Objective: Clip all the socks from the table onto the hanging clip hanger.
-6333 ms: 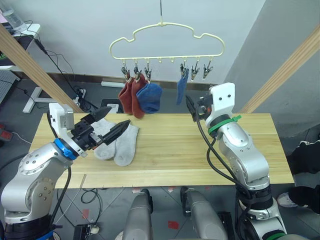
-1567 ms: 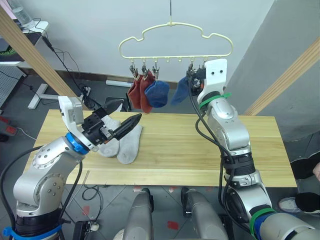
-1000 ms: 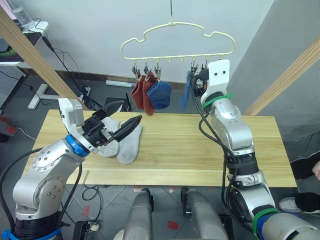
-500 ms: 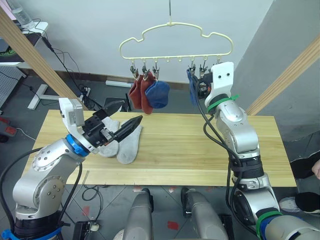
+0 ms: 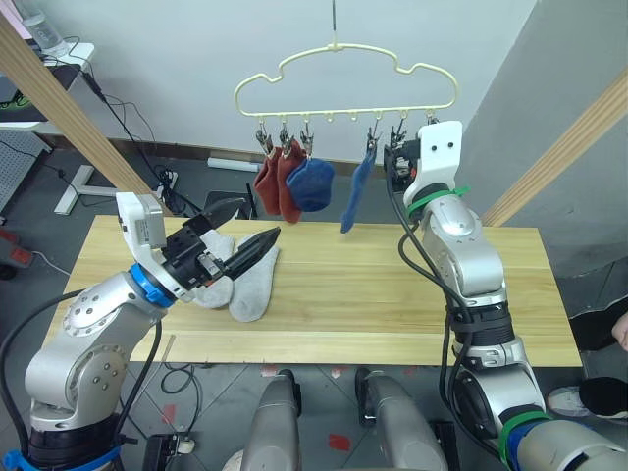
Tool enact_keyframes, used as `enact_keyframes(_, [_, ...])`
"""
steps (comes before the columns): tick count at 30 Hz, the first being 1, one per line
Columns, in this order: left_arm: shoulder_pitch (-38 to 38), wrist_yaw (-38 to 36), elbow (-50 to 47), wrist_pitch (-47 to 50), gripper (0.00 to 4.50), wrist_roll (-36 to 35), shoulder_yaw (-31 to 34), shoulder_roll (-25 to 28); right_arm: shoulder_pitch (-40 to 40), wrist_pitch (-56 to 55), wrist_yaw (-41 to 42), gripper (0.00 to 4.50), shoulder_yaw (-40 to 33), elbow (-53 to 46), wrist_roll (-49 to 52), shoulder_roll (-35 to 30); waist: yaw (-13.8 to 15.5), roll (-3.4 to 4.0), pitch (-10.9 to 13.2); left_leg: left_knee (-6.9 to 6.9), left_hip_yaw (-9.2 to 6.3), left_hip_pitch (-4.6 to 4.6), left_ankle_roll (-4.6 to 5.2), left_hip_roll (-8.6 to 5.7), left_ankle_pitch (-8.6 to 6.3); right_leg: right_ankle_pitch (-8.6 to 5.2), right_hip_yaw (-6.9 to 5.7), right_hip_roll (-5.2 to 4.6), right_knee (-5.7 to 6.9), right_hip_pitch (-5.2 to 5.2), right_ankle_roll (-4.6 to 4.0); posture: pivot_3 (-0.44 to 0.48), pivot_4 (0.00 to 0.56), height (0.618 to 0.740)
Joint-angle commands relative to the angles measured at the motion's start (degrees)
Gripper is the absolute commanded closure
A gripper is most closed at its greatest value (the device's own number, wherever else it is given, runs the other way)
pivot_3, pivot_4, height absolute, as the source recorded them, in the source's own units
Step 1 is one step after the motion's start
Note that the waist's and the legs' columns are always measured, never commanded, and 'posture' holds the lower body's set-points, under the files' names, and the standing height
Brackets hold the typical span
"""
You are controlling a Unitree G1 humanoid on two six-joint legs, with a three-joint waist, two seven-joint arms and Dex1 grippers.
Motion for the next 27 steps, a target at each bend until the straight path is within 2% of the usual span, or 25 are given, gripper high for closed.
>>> enact_keyframes(1, [0.4,-0.1,-1.9,-0.5,0.0,-0.5,0.3,0.2,-2.3,-1.1,-0.8,1.49,-0.3,0.0,-0.2,0.9,0.0,0.0,0.0,0.0,0.0,0.0,0.0,0.0,0.0,0.0,0.0,0.0,0.0,0.0,0.0,0.109,0.339,0.74])
enact_keyframes(3, [0.4,-0.1,-1.9,-0.5,0.0,-0.4,0.2,0.2,-2.8,-1.4,-0.8,1.49,-0.1,0.5,0.0,1.5,0.0,0.0,0.0,0.0,-0.01,0.0,0.0,0.0,0.0,0.0,-0.02,0.02,0.0,0.0,0.0,0.11,0.339,0.74])
enact_keyframes(6, [0.4,-0.1,-1.9,-0.6,0.0,-0.4,0.2,0.1,-3.1,-1.7,-0.6,2.05,0.0,0.7,0.1,2.2,0.0,0.0,0.0,-0.01,-0.02,0.0,0.0,0.0,0.0,0.0,-0.02,0.03,0.0,0.0,-0.01,0.115,0.338,0.74])
enact_keyframes(12, [0.6,0.0,-2.2,-0.5,0.0,-0.4,0.2,0.1,-3.3,-1.7,-0.6,4.09,-0.2,0.5,0.0,2.4,0.1,0.0,0.0,-0.01,-0.01,0.0,0.0,0.01,0.0,0.0,-0.01,0.02,0.0,0.0,-0.01,0.116,0.335,0.74])
enact_keyframes(27, [0.4,0.0,-1.9,-0.7,0.0,-0.1,-0.2,0.0,-4.0,-0.8,-0.2,4.09,-0.4,-1.1,0.7,2.6,0.0,0.0,0.0,-0.01,-0.01,0.0,0.0,0.01,0.0,0.0,-0.01,0.02,-0.01,0.0,-0.01,0.107,0.338,0.74])
